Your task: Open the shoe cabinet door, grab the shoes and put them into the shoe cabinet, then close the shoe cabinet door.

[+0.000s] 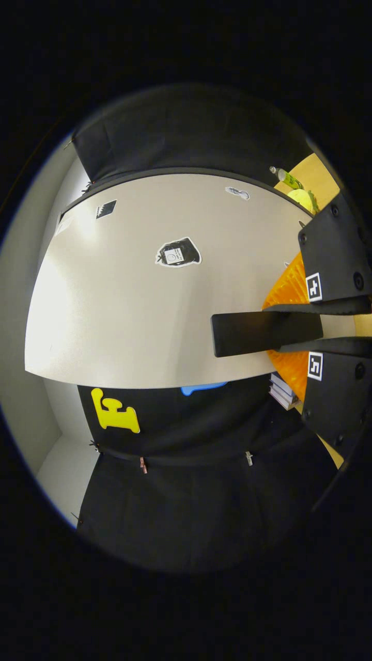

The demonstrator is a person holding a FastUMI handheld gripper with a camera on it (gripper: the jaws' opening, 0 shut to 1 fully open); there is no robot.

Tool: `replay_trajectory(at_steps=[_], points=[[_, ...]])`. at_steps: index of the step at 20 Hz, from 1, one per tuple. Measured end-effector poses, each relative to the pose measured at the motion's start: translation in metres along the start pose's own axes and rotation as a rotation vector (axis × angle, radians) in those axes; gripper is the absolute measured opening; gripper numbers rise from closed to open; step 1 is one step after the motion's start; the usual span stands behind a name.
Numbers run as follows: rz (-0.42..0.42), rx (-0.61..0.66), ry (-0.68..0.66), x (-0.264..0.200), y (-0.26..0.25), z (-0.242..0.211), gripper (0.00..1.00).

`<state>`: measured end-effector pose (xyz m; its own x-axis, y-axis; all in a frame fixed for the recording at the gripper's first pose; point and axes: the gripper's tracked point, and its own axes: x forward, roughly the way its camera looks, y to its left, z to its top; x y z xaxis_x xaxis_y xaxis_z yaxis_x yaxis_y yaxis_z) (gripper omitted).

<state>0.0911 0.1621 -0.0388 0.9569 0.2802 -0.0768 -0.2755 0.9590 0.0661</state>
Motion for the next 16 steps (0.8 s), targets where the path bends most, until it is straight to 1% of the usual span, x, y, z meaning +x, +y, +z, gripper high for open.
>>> replay_trajectory(at_steps=[8,16], points=[[0.025,0.014,0.009,-0.065,-0.036,0.005,0.2],[-0.027,0.037,0.02,-0.119,-0.089,0.005,0.2]])
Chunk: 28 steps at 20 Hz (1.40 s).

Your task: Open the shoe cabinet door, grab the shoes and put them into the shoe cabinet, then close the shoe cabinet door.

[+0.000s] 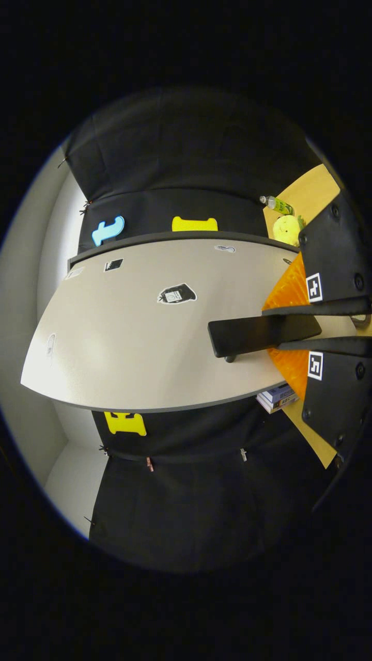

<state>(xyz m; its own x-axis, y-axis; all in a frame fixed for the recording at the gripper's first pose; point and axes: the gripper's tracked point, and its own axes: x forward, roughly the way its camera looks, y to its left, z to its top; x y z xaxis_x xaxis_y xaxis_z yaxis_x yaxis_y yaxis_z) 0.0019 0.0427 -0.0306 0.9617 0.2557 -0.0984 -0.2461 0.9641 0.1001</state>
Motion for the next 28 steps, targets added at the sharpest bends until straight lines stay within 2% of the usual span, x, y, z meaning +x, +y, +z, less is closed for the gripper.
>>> replay_trajectory(at_steps=[15,21,28], points=[[-0.104,0.041,-0.037,-0.053,-0.109,0.014,0.18],[-0.081,0.01,-0.021,-0.061,-0.141,0.019,0.17],[-0.107,0.013,-0.032,-0.072,-0.168,0.027,0.13]])
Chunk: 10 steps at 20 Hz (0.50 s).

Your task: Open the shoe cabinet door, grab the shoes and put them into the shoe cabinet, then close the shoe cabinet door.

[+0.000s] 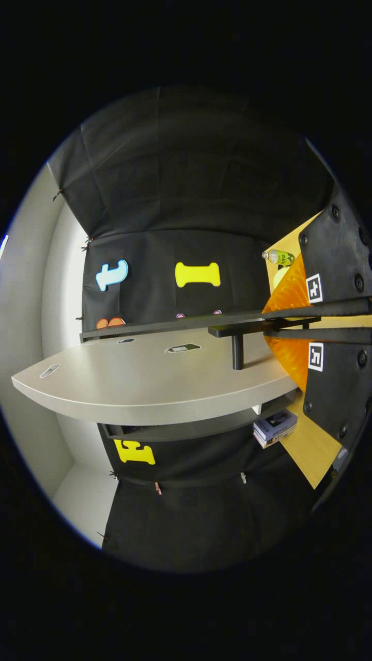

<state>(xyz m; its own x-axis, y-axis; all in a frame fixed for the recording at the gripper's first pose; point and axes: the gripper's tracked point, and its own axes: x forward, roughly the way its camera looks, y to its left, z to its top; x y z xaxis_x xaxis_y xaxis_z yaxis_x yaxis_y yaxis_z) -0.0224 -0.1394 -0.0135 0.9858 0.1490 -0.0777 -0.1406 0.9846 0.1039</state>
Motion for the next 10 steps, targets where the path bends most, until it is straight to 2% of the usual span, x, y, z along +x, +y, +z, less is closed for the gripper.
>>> replay_trajectory(at_steps=[5,10], points=[[0.012,0.037,-0.017,-0.01,-0.007,0.007,0.13],[-0.043,0.032,-0.019,-0.019,-0.015,0.009,0.13]])
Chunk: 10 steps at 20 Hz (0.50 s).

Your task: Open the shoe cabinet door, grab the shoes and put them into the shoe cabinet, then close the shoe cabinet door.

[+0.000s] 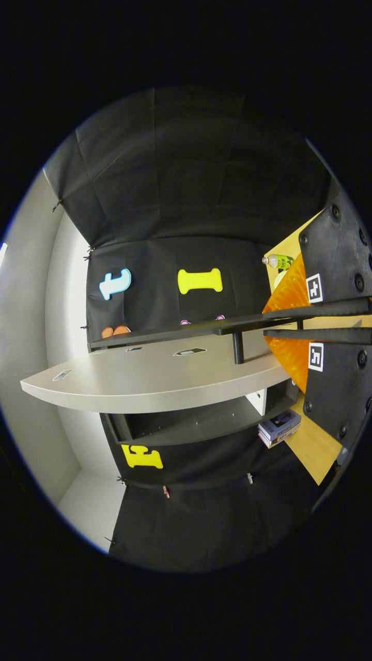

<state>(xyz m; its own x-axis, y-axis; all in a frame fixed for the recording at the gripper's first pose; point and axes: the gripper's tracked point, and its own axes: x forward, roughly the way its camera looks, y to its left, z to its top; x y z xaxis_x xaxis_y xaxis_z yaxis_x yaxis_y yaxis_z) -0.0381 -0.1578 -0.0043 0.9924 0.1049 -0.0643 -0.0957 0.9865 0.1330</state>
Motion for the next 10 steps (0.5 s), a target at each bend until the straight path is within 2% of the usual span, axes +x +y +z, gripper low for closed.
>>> replay_trajectory(at_steps=[4,5,9,10], points=[[-0.044,-0.014,-0.009,-0.02,0.003,0.003,0.13],[-0.033,-0.022,-0.012,-0.025,0.01,0.004,0.13],[0.011,-0.036,0.014,-0.054,0.041,-0.003,0.33],[0.027,-0.027,0.021,-0.059,0.05,-0.006,0.44]])
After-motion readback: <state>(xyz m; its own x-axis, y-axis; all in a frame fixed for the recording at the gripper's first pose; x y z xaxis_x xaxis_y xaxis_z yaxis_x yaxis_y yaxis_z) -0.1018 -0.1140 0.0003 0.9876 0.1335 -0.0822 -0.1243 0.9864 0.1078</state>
